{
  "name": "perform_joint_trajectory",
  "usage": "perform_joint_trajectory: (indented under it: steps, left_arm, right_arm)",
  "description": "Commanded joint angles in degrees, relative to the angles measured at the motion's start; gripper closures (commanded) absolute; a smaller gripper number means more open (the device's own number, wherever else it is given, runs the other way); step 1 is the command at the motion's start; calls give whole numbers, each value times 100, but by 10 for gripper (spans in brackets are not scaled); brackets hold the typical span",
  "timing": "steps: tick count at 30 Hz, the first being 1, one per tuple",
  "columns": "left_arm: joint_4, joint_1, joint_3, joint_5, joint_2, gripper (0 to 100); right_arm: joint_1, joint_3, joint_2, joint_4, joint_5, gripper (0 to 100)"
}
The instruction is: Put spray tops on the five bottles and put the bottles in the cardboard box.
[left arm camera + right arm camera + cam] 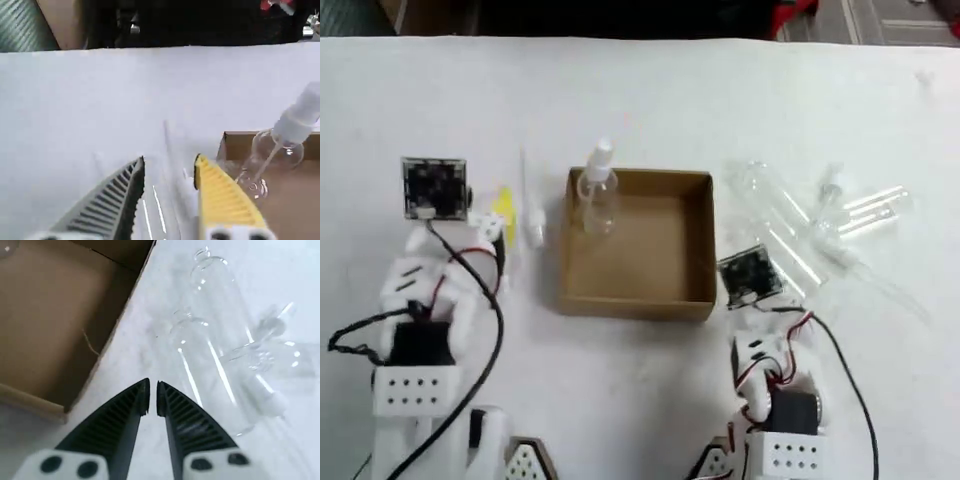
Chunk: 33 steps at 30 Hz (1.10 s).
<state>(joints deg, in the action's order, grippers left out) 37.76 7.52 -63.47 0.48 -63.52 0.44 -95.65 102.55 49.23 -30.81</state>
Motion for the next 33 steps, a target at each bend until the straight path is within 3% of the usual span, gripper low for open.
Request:
perform_joint_trajectory:
  steps: [1, 5, 14, 23, 25, 29, 33]
  left_arm:
    - [-448, 426, -237, 571, -92, 846]
    - [-501, 681, -448, 730, -92, 846]
    - [-1187, 435, -862, 765, -92, 846]
    - [-1204, 743, -879, 1081, -92, 853]
    - [-1222, 927, -879, 1152, -92, 885]
    - [-1178, 1262, -870, 1960, -92, 886]
    - [-1178, 1305, -870, 1987, -92, 886]
  right_arm:
    - [180, 229, 66, -637, -246, 984]
    - [-145, 730, 57, -189, 554, 984]
    - [-2000, 2505, -277, 1147, 158, 984]
    - [-2571, 4774, -3934, 1956, 809, 984]
    - [-2703, 5055, -4734, 1903, 818, 984]
    - [-2853, 5574, -5982, 1209, 835, 984]
    - [-2914, 5688, -6967, 435, 1231, 984]
